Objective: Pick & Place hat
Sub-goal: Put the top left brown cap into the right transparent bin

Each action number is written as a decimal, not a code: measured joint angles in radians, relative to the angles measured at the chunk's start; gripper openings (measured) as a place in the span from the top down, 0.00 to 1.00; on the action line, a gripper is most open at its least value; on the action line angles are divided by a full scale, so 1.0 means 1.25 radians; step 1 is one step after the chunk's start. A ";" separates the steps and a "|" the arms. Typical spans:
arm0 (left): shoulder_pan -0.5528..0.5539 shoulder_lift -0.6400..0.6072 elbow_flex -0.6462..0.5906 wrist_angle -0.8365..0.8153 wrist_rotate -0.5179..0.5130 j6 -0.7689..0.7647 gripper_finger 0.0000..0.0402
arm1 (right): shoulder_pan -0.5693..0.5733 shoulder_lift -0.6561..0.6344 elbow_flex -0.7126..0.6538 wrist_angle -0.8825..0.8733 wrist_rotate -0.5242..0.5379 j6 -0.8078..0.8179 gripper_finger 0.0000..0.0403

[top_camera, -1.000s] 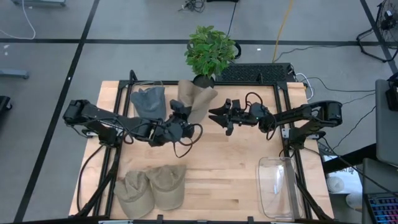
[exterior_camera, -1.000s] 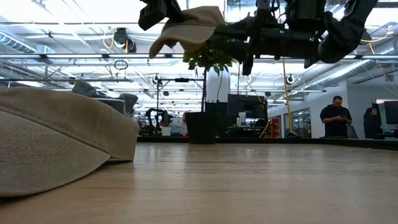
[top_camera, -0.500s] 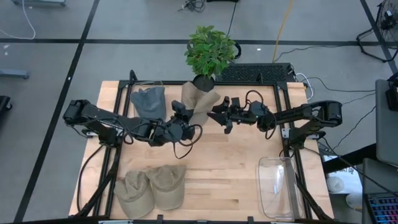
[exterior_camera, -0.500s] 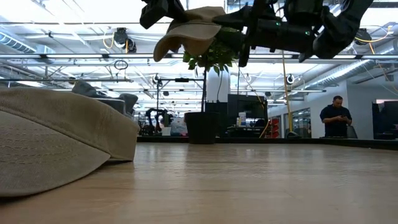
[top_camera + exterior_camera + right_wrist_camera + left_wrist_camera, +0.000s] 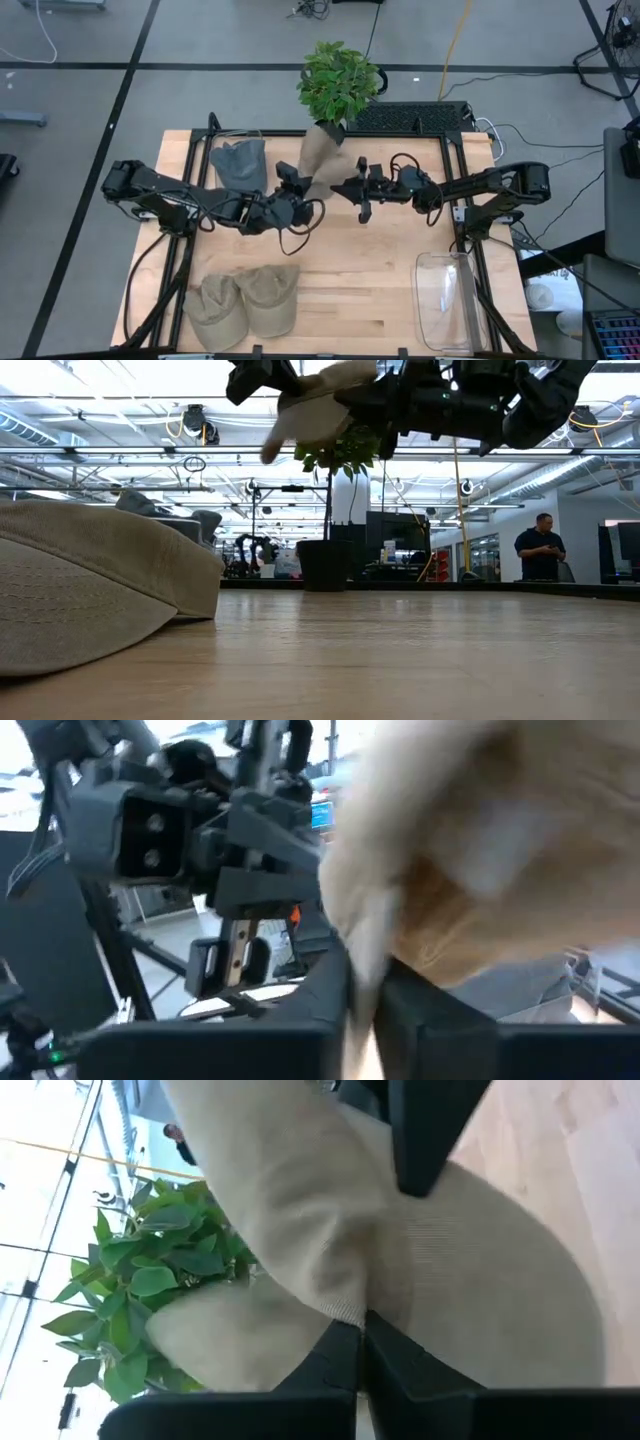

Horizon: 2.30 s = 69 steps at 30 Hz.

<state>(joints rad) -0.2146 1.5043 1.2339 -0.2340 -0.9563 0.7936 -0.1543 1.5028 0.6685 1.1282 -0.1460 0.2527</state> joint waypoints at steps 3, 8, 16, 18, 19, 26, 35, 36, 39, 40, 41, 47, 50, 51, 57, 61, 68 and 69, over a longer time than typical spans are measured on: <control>0.000 0.000 0.000 -0.001 0.017 -0.027 0.95 | 0.000 0.000 0.000 0.001 -0.013 -0.003 0.98; 0.000 -0.001 0.000 -0.005 -0.062 -0.230 0.86 | 0.000 -0.004 0.000 -0.025 -0.009 -0.005 0.99; 0.017 -0.128 0.000 -0.248 -0.041 -0.620 0.58 | 0.000 -0.105 0.000 -0.178 -0.005 -0.034 1.00; 0.026 -0.175 0.000 -0.319 0.009 -0.685 0.50 | 0.005 -0.159 0.000 -0.250 -0.005 -0.039 1.00; 0.030 -0.200 0.000 -0.348 0.023 -0.705 0.47 | 0.010 -0.189 0.000 -0.281 -0.004 -0.040 1.00; 0.032 -0.350 0.000 -0.435 0.096 -0.784 0.33 | 0.080 -0.449 0.000 -0.576 -0.138 0.059 1.00; 0.032 -0.438 0.000 -0.361 0.119 -0.768 0.29 | 0.273 -0.776 0.009 -0.856 -0.155 0.184 1.00; 0.032 -0.441 0.000 -0.354 0.119 -0.758 0.30 | 0.299 -0.799 0.018 -0.877 -0.145 0.185 1.00; 0.032 -0.442 0.000 -0.335 0.119 -0.731 0.31 | 0.377 -0.836 0.078 -0.968 -0.074 0.154 1.00; 0.032 -0.441 0.000 -0.328 0.119 -0.720 0.31 | 0.399 -0.833 0.113 -1.012 -0.033 0.136 1.00; 0.032 -0.440 0.000 -0.321 0.119 -0.711 0.31 | 0.418 -0.823 0.153 -1.061 0.013 0.117 1.00; 0.032 -0.425 0.000 -0.312 0.119 -0.695 0.30 | 0.489 -0.639 0.442 -1.422 0.207 0.087 1.00; 0.032 -0.422 0.000 -0.313 0.119 -0.694 0.30 | 0.519 -0.507 0.583 -1.618 0.216 0.142 1.00; 0.032 -0.419 0.000 -0.313 0.118 -0.694 0.30 | 0.532 -0.466 0.623 -1.675 0.198 0.159 1.00; 0.032 -0.413 0.000 -0.311 0.118 -0.694 0.31 | 0.644 -0.335 0.706 -1.719 0.096 0.366 1.00; 0.031 -0.413 0.000 -0.312 0.118 -0.694 0.30 | 0.762 -0.297 0.691 -1.780 0.194 0.610 1.00; 0.031 -0.413 0.000 -0.312 0.118 -0.694 0.31 | 0.956 -0.260 0.606 -1.772 0.377 1.045 1.00; 0.031 -0.413 0.000 -0.312 0.118 -0.694 0.31 | 0.975 -0.251 0.587 -1.763 0.389 1.096 1.00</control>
<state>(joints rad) -0.1753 0.9882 1.2339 -0.6239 -0.8085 -0.0743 1.0649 1.1892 1.4024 -1.0759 0.3402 1.6225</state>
